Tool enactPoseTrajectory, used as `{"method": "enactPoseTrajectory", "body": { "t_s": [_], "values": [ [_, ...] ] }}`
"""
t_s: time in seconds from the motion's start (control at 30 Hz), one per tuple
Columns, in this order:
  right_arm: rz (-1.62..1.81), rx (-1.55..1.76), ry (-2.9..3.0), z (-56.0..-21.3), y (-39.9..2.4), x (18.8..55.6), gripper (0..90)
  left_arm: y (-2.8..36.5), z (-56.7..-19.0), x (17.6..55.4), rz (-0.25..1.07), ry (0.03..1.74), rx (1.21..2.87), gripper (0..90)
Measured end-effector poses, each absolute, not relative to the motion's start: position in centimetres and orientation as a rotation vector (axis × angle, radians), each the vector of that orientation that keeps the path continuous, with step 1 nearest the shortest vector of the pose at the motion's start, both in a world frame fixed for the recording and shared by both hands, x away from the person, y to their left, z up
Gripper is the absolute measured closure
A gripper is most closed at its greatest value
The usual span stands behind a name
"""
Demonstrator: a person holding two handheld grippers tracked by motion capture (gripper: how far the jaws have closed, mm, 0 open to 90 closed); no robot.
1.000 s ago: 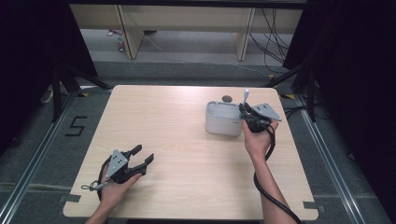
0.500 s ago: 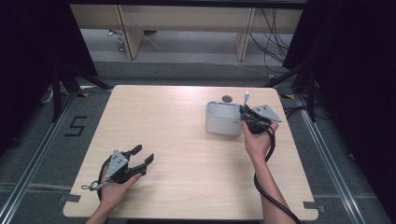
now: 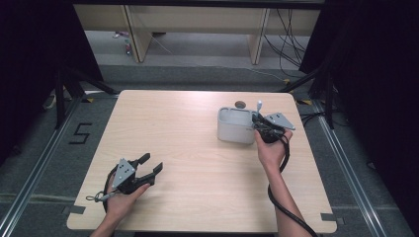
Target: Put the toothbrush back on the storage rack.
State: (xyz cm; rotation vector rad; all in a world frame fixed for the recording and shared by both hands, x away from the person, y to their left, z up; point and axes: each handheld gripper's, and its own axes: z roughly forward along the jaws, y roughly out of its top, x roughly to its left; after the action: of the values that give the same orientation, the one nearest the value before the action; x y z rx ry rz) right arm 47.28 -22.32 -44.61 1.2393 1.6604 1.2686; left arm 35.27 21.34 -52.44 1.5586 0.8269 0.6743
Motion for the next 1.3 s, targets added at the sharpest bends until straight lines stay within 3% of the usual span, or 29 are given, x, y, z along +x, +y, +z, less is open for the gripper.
{"method": "enactPoseTrajectory", "body": {
  "t_s": [0.4,0.77,1.3],
  "values": [
    [1.271,1.232,1.655,-44.7,-22.3,47.3,77.8,21.3,-52.4,35.3,0.674,0.827,1.560,36.5],
    [1.272,1.229,1.687,-44.5,-22.6,46.7,58.1,21.4,-52.4,35.3,0.674,0.826,1.558,36.5],
    [1.259,1.268,1.807,-45.0,-24.0,42.5,50.9,21.3,-52.4,35.3,0.678,0.827,1.559,36.6]
  ]
}}
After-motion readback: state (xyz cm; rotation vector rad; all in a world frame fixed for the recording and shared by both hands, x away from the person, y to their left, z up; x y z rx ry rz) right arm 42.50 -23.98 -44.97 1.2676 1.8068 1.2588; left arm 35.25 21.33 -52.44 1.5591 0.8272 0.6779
